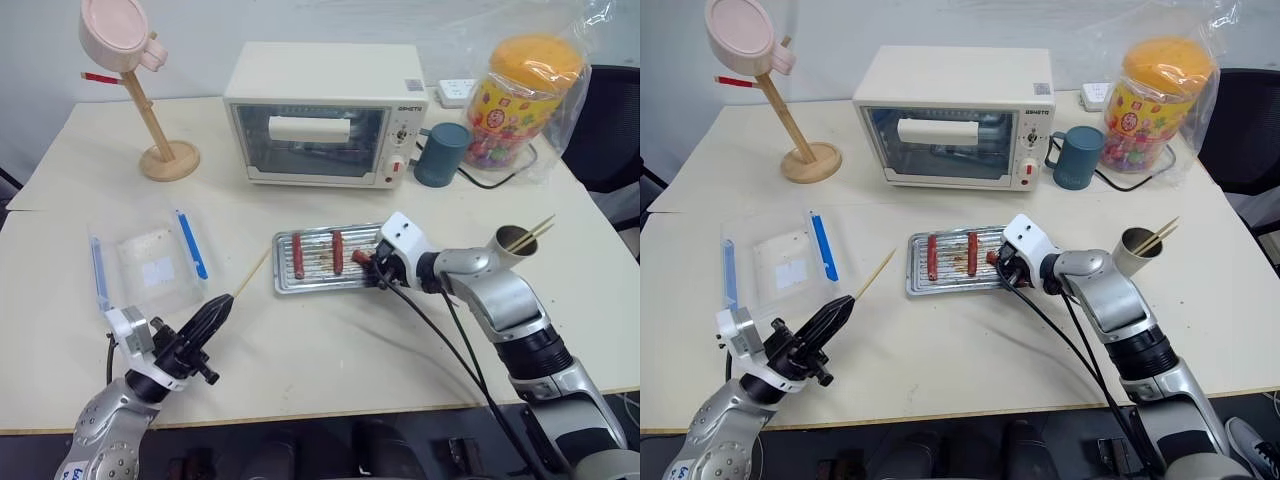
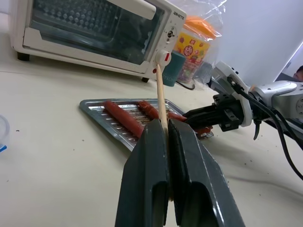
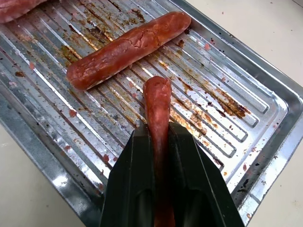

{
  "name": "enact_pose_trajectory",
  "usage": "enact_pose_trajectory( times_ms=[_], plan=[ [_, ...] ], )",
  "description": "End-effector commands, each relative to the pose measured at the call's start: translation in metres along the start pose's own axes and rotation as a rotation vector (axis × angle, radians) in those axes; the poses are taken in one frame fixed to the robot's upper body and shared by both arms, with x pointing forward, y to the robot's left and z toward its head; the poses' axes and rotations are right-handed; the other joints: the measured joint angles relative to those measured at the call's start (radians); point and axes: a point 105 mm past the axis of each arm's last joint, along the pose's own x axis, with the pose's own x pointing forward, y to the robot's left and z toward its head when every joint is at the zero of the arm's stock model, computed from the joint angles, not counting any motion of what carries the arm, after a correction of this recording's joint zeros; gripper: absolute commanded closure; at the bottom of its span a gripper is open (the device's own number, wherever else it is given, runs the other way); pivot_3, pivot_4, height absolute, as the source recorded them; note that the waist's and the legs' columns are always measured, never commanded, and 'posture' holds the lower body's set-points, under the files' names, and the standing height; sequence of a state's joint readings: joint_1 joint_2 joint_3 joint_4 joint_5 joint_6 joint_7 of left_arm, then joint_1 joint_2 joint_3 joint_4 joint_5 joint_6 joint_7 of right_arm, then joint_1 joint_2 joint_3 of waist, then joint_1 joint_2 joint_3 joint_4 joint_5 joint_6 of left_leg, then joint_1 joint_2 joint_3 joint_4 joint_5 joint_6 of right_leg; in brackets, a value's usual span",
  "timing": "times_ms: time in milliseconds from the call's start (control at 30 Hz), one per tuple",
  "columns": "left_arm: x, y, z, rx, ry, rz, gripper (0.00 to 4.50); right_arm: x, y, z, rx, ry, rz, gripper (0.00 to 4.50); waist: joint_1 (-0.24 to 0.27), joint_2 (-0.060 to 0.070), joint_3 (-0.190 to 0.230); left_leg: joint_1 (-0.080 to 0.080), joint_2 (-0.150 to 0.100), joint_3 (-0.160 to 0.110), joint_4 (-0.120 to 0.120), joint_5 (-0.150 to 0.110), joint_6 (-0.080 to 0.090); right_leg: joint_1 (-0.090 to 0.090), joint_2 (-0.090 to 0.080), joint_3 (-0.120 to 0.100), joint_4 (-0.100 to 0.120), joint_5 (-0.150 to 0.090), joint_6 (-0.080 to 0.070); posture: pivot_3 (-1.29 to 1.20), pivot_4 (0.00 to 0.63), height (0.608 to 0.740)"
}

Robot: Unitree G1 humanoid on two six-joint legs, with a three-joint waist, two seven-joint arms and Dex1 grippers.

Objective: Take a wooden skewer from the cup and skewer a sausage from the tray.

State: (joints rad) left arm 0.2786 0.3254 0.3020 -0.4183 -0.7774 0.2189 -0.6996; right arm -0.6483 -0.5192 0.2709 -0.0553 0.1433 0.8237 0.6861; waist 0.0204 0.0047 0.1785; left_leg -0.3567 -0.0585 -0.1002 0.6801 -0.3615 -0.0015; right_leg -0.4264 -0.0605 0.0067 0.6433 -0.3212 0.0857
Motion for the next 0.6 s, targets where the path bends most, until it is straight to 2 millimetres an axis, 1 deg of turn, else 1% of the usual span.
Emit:
enact_pose_trajectory(
  times_ms=[33,67,167,233,300,400,500,600],
  plan=[
    [0.001,-0.004,0.004,0.028,0.005,-0.028,4.50,-0.007,0.007,0.012,-0.030,-0.056,0.046,4.27,0.000,0.000,0.000,0.000,0.000,0.000,0.000,0.000,0.000,0.000,0.000,0.000,0.000,0.000,0.000,0.00,0.150,0.740],
    [0.001,-0.005,0.004,0.031,0.009,-0.033,4.50,-0.010,0.008,0.014,-0.041,-0.062,0.062,4.27,0.000,0.000,0.000,0.000,0.000,0.000,0.000,0.000,0.000,0.000,0.000,0.000,0.000,0.000,0.000,0.00,0.150,0.740],
    [0.002,-0.008,0.005,0.054,0.040,-0.076,4.50,-0.026,0.012,0.030,-0.103,-0.129,0.132,4.27,0.001,0.000,0.000,0.000,0.000,0.000,0.000,0.000,0.000,0.000,0.000,0.000,0.000,0.000,0.000,0.00,0.150,0.740],
    [0.001,-0.013,0.005,0.086,0.096,-0.142,4.50,-0.042,0.022,0.042,-0.194,-0.179,0.235,4.27,0.001,0.000,0.000,-0.001,0.000,0.000,0.000,0.000,0.000,-0.001,0.000,0.000,0.000,0.000,0.000,0.00,0.150,0.740],
    [-0.001,-0.019,0.004,0.123,0.170,-0.229,4.50,-0.061,0.038,0.050,-0.318,-0.225,0.384,4.27,0.001,0.000,0.000,-0.001,0.000,0.000,-0.001,0.000,0.000,-0.001,0.000,0.000,-0.001,0.000,0.000,0.00,0.150,0.740],
    [-0.003,-0.024,0.005,0.160,0.258,-0.339,4.50,-0.076,0.048,0.049,-0.397,-0.213,0.500,4.27,0.001,0.000,0.000,-0.001,0.000,0.000,-0.001,0.000,0.000,0.000,0.000,0.000,-0.002,0.000,0.000,0.00,0.150,0.740],
    [-0.002,-0.027,0.010,0.180,0.324,-0.448,4.50,-0.088,0.057,0.051,-0.432,-0.215,0.605,4.27,0.001,-0.001,0.001,-0.001,0.000,0.000,-0.002,0.000,0.000,0.000,0.000,0.000,-0.002,0.000,0.000,0.00,0.150,0.740],
    [0.002,-0.031,0.016,0.189,0.349,-0.524,4.50,-0.092,0.061,0.048,-0.455,-0.189,0.658,4.27,0.000,-0.001,0.001,-0.001,0.001,-0.001,-0.002,0.000,0.000,0.000,0.000,-0.001,-0.002,0.000,0.000,0.00,0.150,0.740]
  ],
)
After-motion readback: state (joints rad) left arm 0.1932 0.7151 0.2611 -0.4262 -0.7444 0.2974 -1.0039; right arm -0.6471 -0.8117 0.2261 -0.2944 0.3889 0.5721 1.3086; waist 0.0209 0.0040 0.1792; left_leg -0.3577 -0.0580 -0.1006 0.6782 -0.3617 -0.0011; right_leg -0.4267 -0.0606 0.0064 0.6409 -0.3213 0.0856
